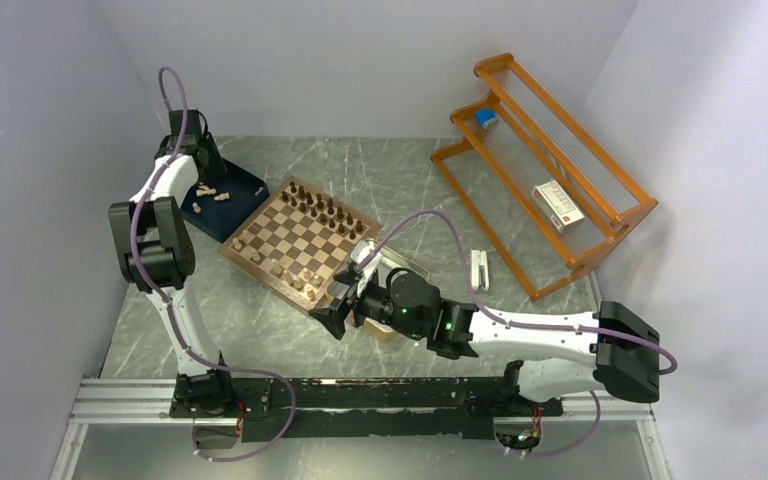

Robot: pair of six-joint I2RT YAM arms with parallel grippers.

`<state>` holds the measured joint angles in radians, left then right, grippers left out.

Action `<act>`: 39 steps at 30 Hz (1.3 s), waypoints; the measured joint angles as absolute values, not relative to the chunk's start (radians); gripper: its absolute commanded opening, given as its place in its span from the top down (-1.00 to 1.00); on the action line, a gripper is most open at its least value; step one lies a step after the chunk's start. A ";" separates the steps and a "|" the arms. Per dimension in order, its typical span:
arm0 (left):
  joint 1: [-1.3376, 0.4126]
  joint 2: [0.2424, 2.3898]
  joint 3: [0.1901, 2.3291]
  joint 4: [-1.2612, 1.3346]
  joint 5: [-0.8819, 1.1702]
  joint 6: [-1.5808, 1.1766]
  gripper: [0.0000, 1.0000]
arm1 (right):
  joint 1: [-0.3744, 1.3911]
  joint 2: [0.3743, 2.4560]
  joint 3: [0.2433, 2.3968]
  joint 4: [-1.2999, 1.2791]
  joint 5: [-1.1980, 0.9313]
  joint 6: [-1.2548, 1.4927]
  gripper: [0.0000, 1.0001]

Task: Set up the chess pieces on the board
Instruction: Pick up the chess piece from the storage box.

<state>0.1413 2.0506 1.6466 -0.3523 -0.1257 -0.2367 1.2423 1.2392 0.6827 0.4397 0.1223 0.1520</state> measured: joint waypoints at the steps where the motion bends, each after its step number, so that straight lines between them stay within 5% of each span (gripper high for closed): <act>1: 0.141 2.059 1.647 -0.346 -0.115 -0.223 0.13 | 1.242 1.242 0.687 0.440 0.123 0.150 -0.83; 17: 0.141 2.168 1.666 -0.350 -0.007 -0.113 0.05 | 1.222 1.267 0.709 0.445 0.123 0.128 -0.84; 39: 0.141 2.009 1.440 -0.305 -0.268 -0.631 -0.11 | 1.218 1.221 0.681 0.453 0.124 0.130 -0.84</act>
<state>0.1413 2.0087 1.4403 -0.3054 -0.2676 -0.6308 1.2182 1.2205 0.6811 0.4530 0.1238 0.1295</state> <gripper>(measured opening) 0.564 0.919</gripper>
